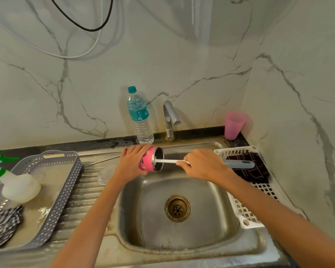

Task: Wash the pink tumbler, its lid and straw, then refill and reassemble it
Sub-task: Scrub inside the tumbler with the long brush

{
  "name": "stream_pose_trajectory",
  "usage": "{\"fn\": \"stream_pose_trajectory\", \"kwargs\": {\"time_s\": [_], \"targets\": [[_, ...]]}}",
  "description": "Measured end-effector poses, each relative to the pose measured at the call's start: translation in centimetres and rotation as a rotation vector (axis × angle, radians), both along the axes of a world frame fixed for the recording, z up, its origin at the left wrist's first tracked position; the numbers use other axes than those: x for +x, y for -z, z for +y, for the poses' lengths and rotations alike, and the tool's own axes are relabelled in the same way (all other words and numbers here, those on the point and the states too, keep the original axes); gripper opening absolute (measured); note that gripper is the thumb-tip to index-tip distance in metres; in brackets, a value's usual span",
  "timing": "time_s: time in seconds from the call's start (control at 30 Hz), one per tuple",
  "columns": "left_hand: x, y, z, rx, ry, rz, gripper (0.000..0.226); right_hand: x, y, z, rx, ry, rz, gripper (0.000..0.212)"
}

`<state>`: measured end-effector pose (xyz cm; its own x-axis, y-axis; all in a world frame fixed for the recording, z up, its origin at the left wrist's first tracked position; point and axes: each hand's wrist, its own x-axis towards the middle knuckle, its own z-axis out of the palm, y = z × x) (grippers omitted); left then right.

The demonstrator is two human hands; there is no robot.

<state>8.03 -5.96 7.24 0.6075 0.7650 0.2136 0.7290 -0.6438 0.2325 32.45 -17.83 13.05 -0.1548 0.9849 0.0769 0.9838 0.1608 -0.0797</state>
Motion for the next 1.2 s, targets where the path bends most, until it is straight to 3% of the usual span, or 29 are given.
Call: {"fn": "stream_pose_trajectory", "kwargs": {"time_s": [0.13, 0.63, 1.2], "targets": [[1.9, 0.4, -0.9, 0.029, 0.112, -0.005, 0.095, -1.5, 0.9, 0.6, 0.023, -0.016, 0.011, 0.049], [-1.1, 0.9, -0.1, -0.001, -0.017, -0.044, 0.097, 0.4, -0.1, 0.0, -0.083, 0.005, 0.114, 0.048], [-0.4, 1.4, -0.2, 0.019, 0.005, -0.052, 0.096, 0.7, -0.4, 0.5, -0.057, 0.062, 0.064, 0.050]]}}
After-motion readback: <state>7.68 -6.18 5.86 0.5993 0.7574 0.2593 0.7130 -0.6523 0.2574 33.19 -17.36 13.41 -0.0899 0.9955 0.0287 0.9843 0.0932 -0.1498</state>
